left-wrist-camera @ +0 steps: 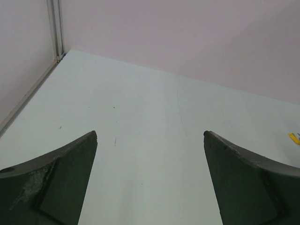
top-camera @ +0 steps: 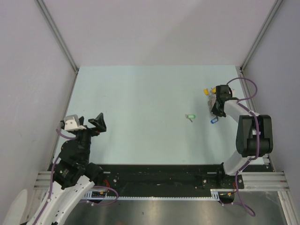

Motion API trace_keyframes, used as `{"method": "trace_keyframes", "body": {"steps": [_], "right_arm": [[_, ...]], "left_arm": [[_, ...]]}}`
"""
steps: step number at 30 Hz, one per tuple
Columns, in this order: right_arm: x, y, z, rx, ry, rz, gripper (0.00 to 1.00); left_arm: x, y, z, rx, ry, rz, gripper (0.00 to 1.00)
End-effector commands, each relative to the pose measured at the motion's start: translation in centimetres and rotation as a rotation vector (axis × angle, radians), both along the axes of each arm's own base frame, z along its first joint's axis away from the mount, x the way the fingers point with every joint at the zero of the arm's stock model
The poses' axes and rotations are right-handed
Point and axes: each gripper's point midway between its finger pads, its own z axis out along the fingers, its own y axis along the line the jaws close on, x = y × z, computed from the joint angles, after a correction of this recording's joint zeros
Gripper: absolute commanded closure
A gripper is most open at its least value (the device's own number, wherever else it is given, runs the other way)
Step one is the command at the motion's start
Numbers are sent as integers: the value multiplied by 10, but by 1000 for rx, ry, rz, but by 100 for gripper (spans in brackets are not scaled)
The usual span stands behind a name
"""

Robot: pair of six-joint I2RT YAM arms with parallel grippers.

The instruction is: Put the keys on the keyring

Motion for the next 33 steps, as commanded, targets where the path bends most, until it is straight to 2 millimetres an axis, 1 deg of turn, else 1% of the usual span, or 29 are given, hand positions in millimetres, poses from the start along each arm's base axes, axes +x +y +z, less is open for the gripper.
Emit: {"method": "trace_keyframes", "body": {"steps": [1,3,4,6,7,8,9,10,11,12,13,14,15,16,17,18,19,20,21,22,23,24,25,26,27,28,30,31,33], "right_arm": [[13,-8,62,-70,-159,29,100],[16,-7,81,-85,-206,58,100],[17,-1,97,-86,-245,89,100],[22,9,120,-116,-293,176,100],[22,24,137,-116,-338,234,100],[23,32,146,-139,-355,295,100],[26,41,162,-147,-395,330,100],[26,61,174,-145,-426,401,100],[25,71,187,-147,-458,442,100],[27,84,205,-159,-495,502,100],[26,98,215,-151,-518,550,100],[22,123,226,-131,-549,618,100],[20,135,234,-143,-564,685,100],[17,154,246,-123,-596,748,100],[8,185,248,-103,-611,837,100],[5,202,254,-92,-643,888,100],[-2,223,257,-78,-662,969,100],[-6,241,261,-61,-682,1013,100],[-16,273,260,-29,-703,1089,100],[-25,295,260,5,-718,1173,100],[-31,312,264,21,-735,1221,100],[-43,344,260,45,-750,1293,100],[-52,362,260,70,-764,1345,100],[-58,380,265,88,-800,1398,100],[-73,399,263,118,-806,1461,100],[-79,414,251,147,-788,1513,100],[-87,429,236,180,-763,1571,100],[-92,438,215,205,-706,1620,100],[-98,440,184,216,-606,1666,100]], "left_arm": [[-2,-1,13,-8,-39,-14,0],[-2,-1,13,-8,-40,-15,0],[-2,-1,13,-6,-39,-15,0],[-2,-1,13,-2,-38,-19,0],[-2,-2,14,-2,-38,-21,0],[-3,-1,14,0,-37,-21,0],[-4,-3,14,5,-36,-32,0],[-4,-4,15,7,-41,-41,0],[-4,-6,15,14,-40,-50,0],[-4,-7,16,23,-39,-57,0],[-4,-10,15,29,-35,-76,0],[-4,-12,16,34,-35,-85,0],[-3,-13,14,47,-28,-91,0],[-2,-16,12,59,-16,-104,0],[-2,-17,11,62,-11,-109,0],[-1,-17,10,68,-2,-109,0],[-1,-18,9,72,6,-113,0],[0,-18,9,74,8,-114,0],[0,-18,9,80,12,-114,0],[0,-19,8,81,14,-114,0],[0,-19,8,84,14,-116,0],[0,-19,8,87,14,-117,0],[0,-19,8,88,12,-117,0],[-1,-18,8,87,8,-115,0],[-1,-17,7,91,10,-113,0],[-1,-18,8,90,4,-116,0],[0,-19,6,97,3,-123,0],[0,-20,7,96,0,-129,0],[1,-24,3,109,8,-142,0]]}}
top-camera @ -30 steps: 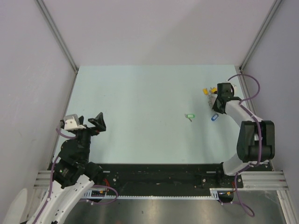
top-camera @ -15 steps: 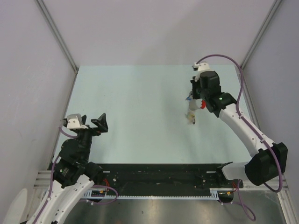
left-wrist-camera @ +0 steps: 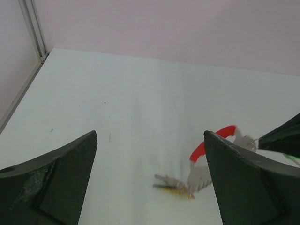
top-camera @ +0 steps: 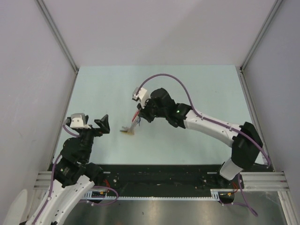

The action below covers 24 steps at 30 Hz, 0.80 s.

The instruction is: Put the keys on the keyring

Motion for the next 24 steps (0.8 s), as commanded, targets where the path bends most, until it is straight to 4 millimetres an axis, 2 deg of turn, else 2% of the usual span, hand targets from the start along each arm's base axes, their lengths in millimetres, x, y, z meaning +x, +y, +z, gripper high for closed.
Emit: {"method": "trace_keyframes", "body": {"steps": [1,2,4,5,8,11,14,18,21,24], "right_arm": [[-12,28,-31,-21,60,171,100],[-15,24,-48,-62,99,179,100],[-21,22,-69,-106,150,201,100],[-22,16,-87,-146,197,200,100],[-26,2,-117,-209,285,195,100],[-36,-14,-138,-278,349,190,98],[-43,-29,-153,-341,388,172,95],[-45,-44,-161,-379,388,131,91],[-47,-51,-165,-391,401,116,83],[-46,-55,-163,-378,405,85,72]], "left_arm": [[-1,-7,10,24,-28,-51,0],[0,-9,9,27,-23,-59,0],[2,-13,6,36,-12,-74,0],[3,-16,6,38,-8,-84,0],[7,-29,-1,57,23,-142,0],[10,-44,-8,76,60,-214,0],[10,-60,-19,95,93,-291,0],[9,-77,-26,115,120,-384,0],[9,-90,-35,124,159,-448,0],[8,-106,-43,130,206,-533,0]]}}
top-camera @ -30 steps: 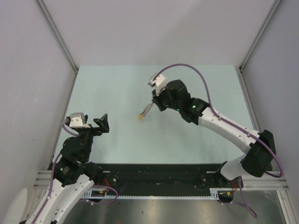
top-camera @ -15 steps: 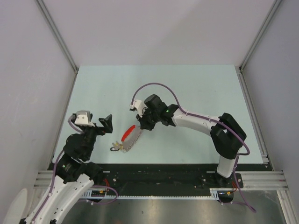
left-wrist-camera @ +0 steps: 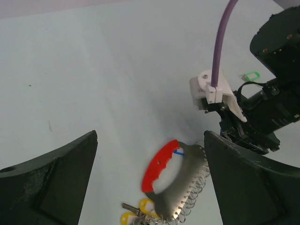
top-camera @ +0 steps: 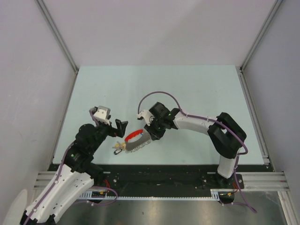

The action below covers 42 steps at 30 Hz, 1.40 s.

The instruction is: Put the keys on the keyring

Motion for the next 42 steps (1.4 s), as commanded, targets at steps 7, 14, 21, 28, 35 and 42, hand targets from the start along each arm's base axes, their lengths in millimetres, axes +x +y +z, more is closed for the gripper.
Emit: {"method": "trace_keyframes", "body": {"steps": [7,14,21,28,35,42], "right_arm": [[7,-14,46,114,-76,-200,60],[-7,-13,30,239,-171,-252,59],[7,1,22,303,-296,-238,58],[0,17,21,391,-153,-331,66],[-8,19,14,393,-25,-464,70],[-5,13,0,366,15,-583,74]], "left_arm": [[0,-43,-14,67,113,-236,0],[7,-52,-19,60,157,-251,0],[12,-44,-30,86,185,-200,0],[17,-31,-27,101,156,-123,0],[18,-24,-30,115,150,-93,0],[18,-24,-27,110,140,-95,0]]}}
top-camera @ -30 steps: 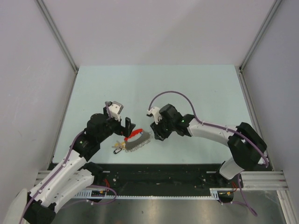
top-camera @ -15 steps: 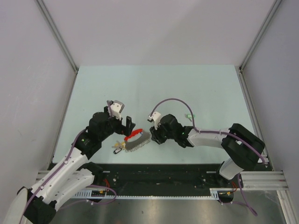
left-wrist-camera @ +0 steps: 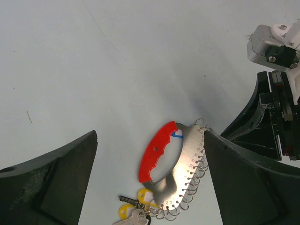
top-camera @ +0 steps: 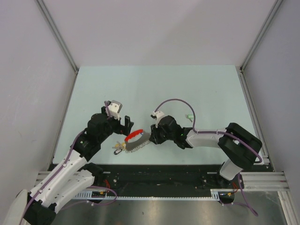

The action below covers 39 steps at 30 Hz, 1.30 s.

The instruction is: Put the keys on the keyring

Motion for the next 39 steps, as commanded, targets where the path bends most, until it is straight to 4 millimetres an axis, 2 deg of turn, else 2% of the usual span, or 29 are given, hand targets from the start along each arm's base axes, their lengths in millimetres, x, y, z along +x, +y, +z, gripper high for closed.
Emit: {"method": "trace_keyframes", "body": {"steps": [1,12,15,16,19,24,26,31,39], "right_arm": [[4,2,-8,23,47,-87,75],[-2,6,-24,12,87,-93,78],[-1,5,-20,12,69,-84,88],[0,5,-19,10,62,-85,95],[8,-2,-11,-2,24,-90,100],[24,-11,6,-24,-75,-58,100],[32,-18,9,-67,-99,-59,100],[41,-21,18,-162,-171,14,100],[41,-29,12,-234,-170,-5,100]], "left_arm": [[1,2,10,-2,-32,-2,0],[0,1,12,-8,-36,-7,0],[0,0,12,-11,-35,-9,0],[-1,1,11,-9,-34,-10,0],[-1,0,11,-10,-34,-14,0],[-1,-1,10,-11,-30,-13,0],[0,0,10,-12,-29,-11,0],[0,-1,10,-10,-26,-13,0],[0,-1,8,-9,-20,-12,0]]}}
